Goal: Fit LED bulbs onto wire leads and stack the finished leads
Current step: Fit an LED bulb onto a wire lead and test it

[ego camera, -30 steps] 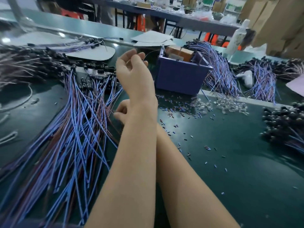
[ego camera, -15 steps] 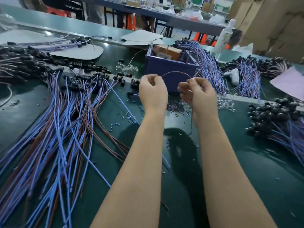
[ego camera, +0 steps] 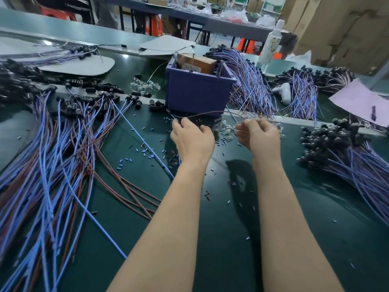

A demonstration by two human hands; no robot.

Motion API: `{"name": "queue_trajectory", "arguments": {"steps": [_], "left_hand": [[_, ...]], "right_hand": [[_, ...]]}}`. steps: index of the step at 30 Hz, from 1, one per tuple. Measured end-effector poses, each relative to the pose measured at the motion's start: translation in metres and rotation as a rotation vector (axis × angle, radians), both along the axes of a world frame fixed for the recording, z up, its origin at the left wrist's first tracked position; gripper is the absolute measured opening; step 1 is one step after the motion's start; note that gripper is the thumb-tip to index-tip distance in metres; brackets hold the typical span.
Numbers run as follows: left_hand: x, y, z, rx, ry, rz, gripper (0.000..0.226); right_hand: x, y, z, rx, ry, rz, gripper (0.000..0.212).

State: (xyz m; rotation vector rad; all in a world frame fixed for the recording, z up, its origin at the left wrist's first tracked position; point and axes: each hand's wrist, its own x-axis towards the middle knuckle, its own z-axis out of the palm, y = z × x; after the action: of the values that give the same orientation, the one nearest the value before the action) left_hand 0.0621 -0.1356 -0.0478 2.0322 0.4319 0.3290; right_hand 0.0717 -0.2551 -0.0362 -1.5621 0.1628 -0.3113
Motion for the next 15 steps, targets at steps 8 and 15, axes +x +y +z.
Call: {"name": "queue_trajectory", "arguments": {"steps": [8,15], "left_hand": [[0.009,0.019,0.005,-0.352,0.052,0.114,0.031],[0.009,0.027,0.011,-1.039,-0.199,0.157,0.026]], "right_hand": [[-0.013,0.006,0.003,-0.468,0.202,0.503,0.019],[-0.020,0.007,0.008,-0.726,0.292,0.665,0.018]]}}
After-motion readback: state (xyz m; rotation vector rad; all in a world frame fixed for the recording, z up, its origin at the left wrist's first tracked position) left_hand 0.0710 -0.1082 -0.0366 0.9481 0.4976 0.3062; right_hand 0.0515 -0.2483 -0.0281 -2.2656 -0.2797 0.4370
